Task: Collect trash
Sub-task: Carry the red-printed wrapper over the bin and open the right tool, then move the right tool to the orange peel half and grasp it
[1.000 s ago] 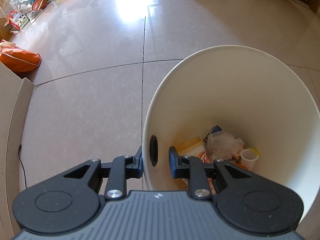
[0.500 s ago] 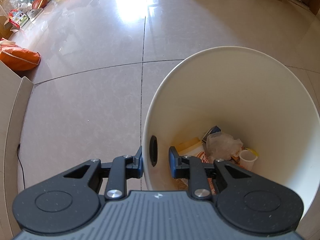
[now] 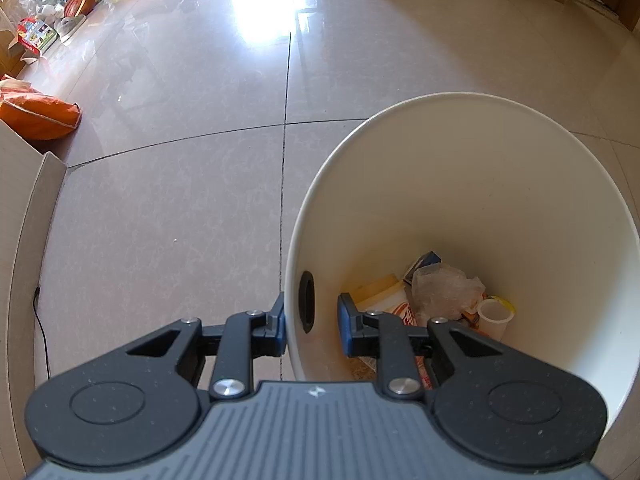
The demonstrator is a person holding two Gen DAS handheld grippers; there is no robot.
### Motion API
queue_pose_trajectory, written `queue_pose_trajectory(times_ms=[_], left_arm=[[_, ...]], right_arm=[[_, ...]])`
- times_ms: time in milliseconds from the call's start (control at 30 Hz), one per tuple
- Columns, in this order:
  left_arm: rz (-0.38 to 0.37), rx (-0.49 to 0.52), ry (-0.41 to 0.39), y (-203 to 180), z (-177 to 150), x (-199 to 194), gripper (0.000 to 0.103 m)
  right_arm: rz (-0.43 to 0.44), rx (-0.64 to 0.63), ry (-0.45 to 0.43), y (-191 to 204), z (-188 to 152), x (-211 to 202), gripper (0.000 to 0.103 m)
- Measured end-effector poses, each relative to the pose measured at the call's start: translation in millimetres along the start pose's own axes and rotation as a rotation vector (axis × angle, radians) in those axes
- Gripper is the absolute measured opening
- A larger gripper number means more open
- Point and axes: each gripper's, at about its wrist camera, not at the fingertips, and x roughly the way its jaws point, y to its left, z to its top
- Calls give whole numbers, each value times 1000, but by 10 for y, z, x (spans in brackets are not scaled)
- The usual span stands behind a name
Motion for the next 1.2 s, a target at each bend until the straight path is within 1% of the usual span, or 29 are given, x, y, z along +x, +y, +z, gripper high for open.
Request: queue_pose_trajectory(times_ms=[133, 267, 400, 500, 567, 700, 767, 800, 900, 1033, 1200], left_arm=[[-1, 1, 1, -5, -5, 11, 22], [-4, -4, 2, 5, 0, 10, 22], [0, -3, 2, -1, 2, 6, 22], [3, 2, 1, -14, 2, 7, 22], [3, 1, 2, -12, -2, 10, 22], [-3, -9, 6, 9, -2, 11, 22], [-10, -13, 6, 18, -1, 6, 22], [-11, -16, 8, 23, -2, 8, 22], [-8, -15, 9, 21, 7, 7, 22], [-12, -18, 7, 18, 25, 1, 22], [-10, -13, 4, 13, 15, -18, 22]], right_arm=[[-63, 41, -10, -376, -188, -76, 100], [-140, 146, -5, -919, -470, -86, 101], [-198, 325, 42, -1525, -835, 68, 102], [-248, 465, 92, -1926, -1147, 292, 102], [-283, 536, 133, -2148, -1351, 480, 102], [-358, 623, 188, -2468, -1717, 856, 102], [-370, 680, 208, -2599, -1877, 1040, 102], [-391, 707, 212, -2665, -1950, 1114, 102], [-418, 772, 238, -2885, -2152, 1265, 102], [-454, 792, 270, -2984, -2267, 1425, 102], [-447, 794, 299, -3013, -2301, 1526, 102]])
